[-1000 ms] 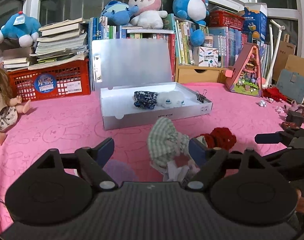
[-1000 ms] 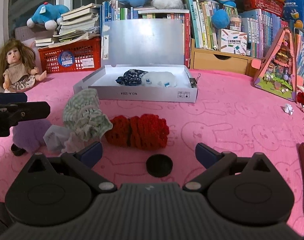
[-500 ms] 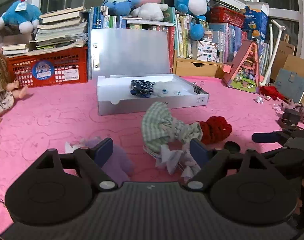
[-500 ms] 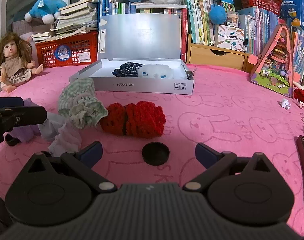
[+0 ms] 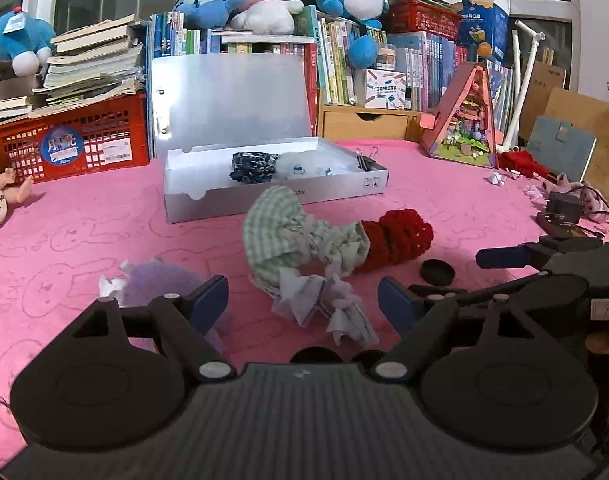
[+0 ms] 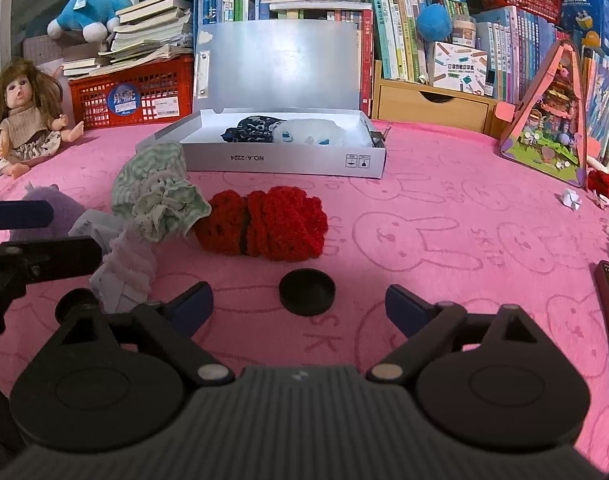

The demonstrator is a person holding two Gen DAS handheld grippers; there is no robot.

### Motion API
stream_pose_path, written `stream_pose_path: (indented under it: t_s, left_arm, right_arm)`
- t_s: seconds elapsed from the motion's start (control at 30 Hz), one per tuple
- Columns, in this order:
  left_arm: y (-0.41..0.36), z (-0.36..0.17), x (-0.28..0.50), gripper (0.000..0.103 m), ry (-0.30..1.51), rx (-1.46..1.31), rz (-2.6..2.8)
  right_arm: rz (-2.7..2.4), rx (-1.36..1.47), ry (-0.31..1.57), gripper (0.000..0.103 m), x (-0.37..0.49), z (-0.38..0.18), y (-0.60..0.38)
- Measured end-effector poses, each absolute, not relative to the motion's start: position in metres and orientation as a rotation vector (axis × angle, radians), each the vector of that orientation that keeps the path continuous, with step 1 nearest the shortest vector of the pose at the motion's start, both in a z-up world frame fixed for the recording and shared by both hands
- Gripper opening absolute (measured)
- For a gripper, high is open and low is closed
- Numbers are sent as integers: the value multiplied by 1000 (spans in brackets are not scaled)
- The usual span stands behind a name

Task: Organize objects
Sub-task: 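Grasp the white tissue with the left gripper while the right grasps the black round lid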

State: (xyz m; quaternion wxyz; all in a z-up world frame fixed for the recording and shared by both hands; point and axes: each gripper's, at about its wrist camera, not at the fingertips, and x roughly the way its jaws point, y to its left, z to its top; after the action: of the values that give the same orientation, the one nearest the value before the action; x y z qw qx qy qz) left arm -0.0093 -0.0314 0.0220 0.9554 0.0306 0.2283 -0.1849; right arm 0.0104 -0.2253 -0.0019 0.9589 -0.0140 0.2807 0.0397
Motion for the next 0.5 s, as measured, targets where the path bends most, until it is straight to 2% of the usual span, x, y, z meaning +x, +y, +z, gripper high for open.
stream_pose_path:
  t_s: [0.13, 0.3, 0.5]
  left_arm:
    - [-36, 24, -12, 71, 433, 73, -356]
    - [-29, 27, -6, 45, 450, 28, -324]
    - [-26, 22, 1, 43, 486, 30, -305]
  right_arm:
    - [84, -16, 556, 91, 9, -1, -228]
    - [80, -15, 541, 86, 8, 0, -229]
    - [70, 4, 557, 80, 12, -4, -230]
